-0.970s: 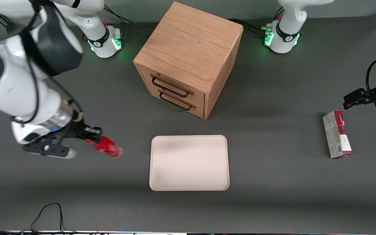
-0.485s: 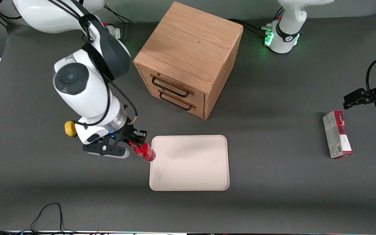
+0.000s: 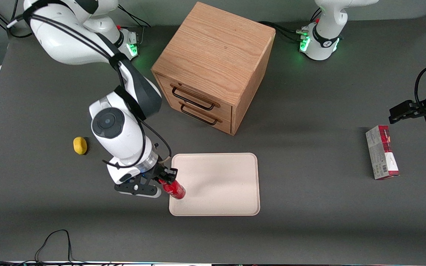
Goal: Place coke bottle on tray
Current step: 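Carry the held bottle over the white tray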
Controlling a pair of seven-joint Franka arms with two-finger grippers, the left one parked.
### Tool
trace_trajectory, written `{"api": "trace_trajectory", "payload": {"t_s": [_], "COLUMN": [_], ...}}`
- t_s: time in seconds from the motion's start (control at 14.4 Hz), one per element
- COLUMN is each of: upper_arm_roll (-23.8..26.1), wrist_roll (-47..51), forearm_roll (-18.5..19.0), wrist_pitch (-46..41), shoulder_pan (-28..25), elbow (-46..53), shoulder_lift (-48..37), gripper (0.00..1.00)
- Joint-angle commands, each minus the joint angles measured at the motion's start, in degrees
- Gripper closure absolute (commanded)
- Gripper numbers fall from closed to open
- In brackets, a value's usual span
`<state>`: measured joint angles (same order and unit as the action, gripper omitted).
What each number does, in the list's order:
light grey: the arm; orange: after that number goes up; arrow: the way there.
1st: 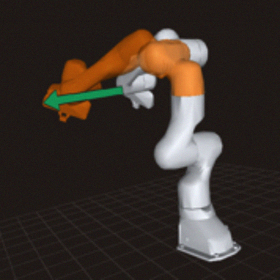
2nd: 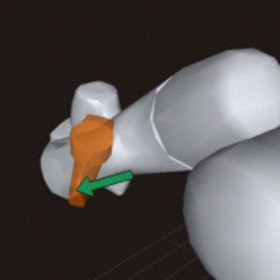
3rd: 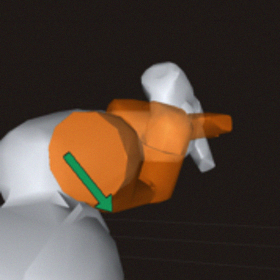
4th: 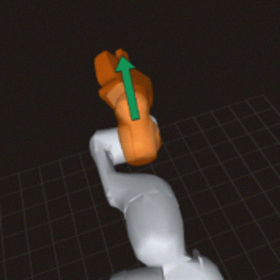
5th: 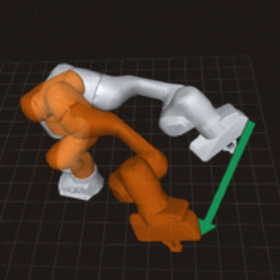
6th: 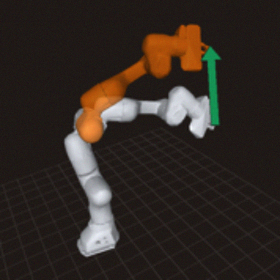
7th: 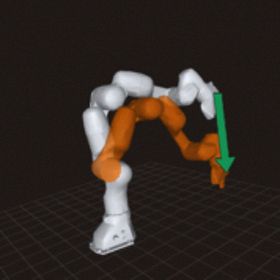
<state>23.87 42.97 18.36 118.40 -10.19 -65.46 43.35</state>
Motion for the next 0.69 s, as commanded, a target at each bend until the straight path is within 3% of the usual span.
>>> {"api": "trace_trajectory", "payload": {"t_s": [0.0,0.62], "upper_arm_roll": [-1.9,-3.2], "wrist_roll": [1.1,0.4], "forearm_roll": [1.5,1.7], "wrist_pitch": [3.8,12.1], "shoulder_pan": [-0.5,-0.6], "elbow": [-2.6,-7.4], "shoulder_lift": [0.2,2.0], "gripper": [1.00,1.00]}}
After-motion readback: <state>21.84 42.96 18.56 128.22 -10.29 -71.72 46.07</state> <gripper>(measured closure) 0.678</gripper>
